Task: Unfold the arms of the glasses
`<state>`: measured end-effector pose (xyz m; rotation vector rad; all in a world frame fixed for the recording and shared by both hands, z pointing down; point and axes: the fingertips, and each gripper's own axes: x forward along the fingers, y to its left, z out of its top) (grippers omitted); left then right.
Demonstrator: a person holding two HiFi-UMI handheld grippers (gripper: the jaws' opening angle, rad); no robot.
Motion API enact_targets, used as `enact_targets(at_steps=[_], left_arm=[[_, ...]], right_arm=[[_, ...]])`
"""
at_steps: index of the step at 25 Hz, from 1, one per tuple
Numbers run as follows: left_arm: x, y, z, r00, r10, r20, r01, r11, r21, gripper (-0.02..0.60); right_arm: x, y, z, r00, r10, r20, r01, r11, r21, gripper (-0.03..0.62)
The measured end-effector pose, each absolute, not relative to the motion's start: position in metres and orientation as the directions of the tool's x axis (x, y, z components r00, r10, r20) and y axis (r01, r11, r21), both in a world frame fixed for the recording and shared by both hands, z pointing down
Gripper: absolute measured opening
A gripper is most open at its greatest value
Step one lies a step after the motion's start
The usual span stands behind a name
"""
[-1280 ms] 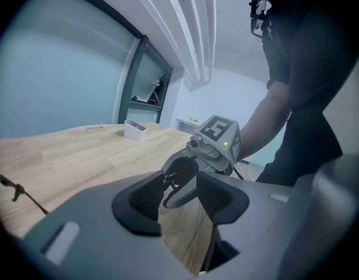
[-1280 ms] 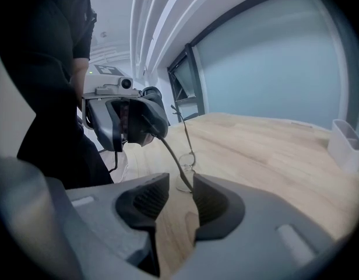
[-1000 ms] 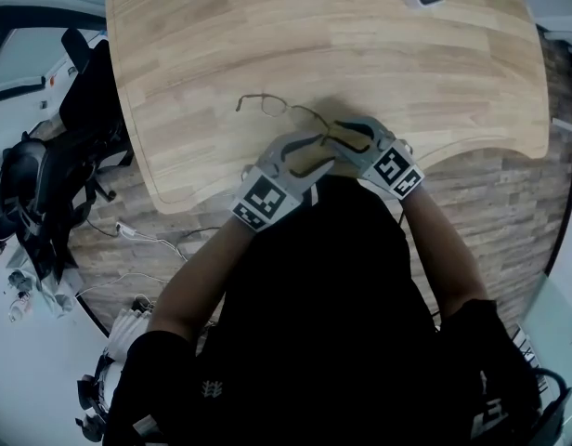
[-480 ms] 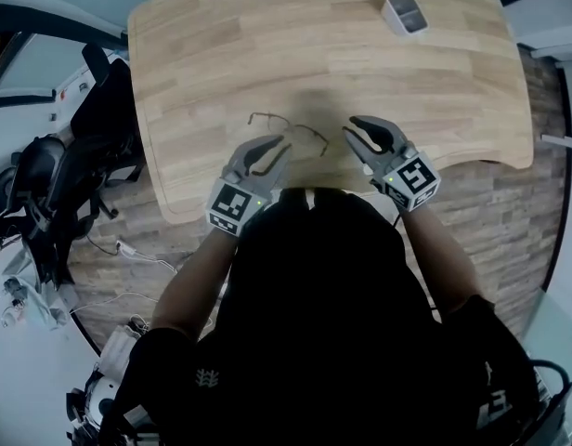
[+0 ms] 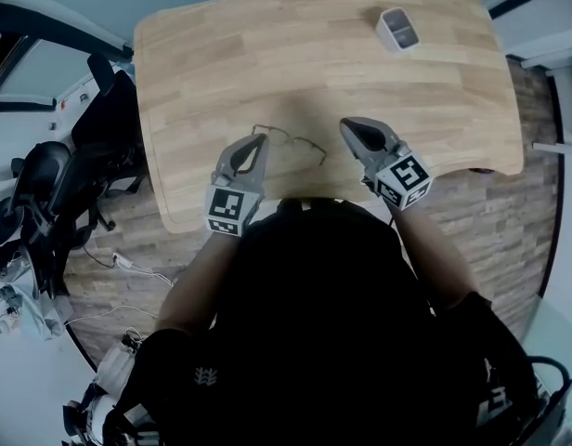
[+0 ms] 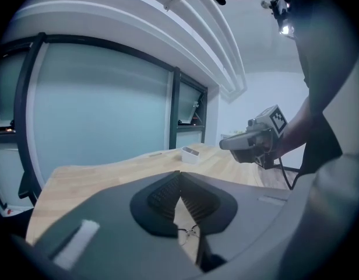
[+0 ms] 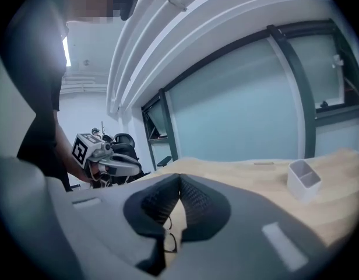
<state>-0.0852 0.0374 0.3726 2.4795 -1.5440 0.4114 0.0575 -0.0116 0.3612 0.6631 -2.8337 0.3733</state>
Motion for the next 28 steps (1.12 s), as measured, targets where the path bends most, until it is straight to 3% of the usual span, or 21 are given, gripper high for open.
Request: enact_targets(at_steps=[12,28], left_arm=[[-0.113,0.03,0.375,0.35,-0.875,0.333,-0.928,-0.374,-0.007,0.008],[-0.107,0.032,0.368,0.355,-0.876,0.327,-0.916,-0.395,-0.064,0.008]], right_arm=[[0.049,-0.015,0.374,-0.873,-0.401,0.276,-0.455,0.874,-0.172,0.002],[0.045,-0.011,0.363,-0.883,-0.39,0.261,-0.431,0.895,-0.118,0.002]])
